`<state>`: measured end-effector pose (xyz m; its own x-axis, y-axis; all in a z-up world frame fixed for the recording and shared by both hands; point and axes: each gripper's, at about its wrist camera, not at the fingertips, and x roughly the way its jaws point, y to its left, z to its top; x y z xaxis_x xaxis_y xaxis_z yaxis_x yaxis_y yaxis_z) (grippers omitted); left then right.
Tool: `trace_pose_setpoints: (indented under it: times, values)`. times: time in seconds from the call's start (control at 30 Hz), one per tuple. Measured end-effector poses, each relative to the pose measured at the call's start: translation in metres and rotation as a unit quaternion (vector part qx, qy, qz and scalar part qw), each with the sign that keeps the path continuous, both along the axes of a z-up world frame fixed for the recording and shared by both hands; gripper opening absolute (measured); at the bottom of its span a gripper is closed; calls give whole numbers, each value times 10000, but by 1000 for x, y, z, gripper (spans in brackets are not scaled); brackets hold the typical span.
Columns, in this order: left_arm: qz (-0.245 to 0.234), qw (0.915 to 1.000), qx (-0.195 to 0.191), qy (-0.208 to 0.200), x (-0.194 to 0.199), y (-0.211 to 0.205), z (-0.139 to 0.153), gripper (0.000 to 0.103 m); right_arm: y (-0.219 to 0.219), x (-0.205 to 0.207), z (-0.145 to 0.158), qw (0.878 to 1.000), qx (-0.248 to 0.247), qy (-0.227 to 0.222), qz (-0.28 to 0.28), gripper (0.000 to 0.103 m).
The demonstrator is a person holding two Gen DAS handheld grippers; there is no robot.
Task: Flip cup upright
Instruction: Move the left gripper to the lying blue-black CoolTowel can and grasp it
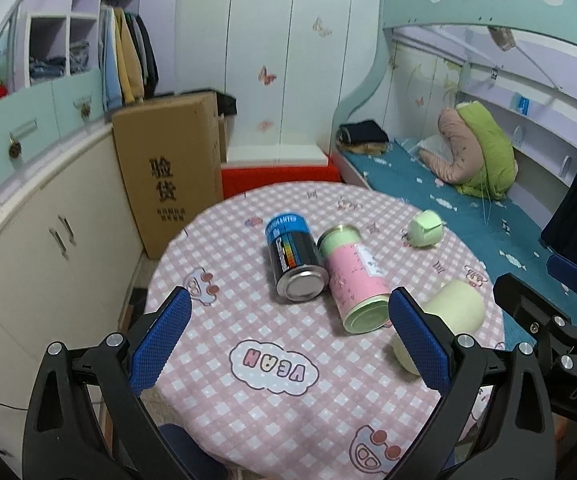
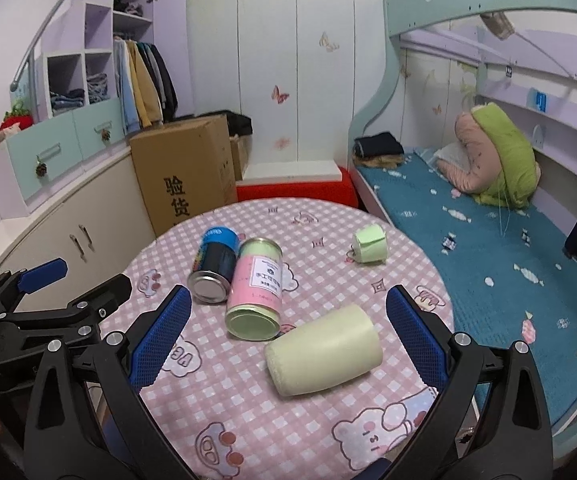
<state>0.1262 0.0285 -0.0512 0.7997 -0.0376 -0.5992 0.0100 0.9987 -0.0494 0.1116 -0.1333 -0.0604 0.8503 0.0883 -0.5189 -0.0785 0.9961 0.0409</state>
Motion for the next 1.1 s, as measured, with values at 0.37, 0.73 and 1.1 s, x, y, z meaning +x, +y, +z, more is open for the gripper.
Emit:
trace_pose_setpoints:
  times: [0.37, 0.73, 1.1]
  values:
    - [90, 9983, -149, 559, 66, 8, -33, 95, 7, 71, -34, 9991, 89, 409, 22, 98]
    - [22, 9909, -497, 1250, 147, 6, -77, 95, 4, 131, -59, 9980, 227, 580, -102, 98]
    - [-43, 9866, -636, 1502, 175, 3, -103, 86, 2, 157, -77, 9966, 320, 761, -60, 98]
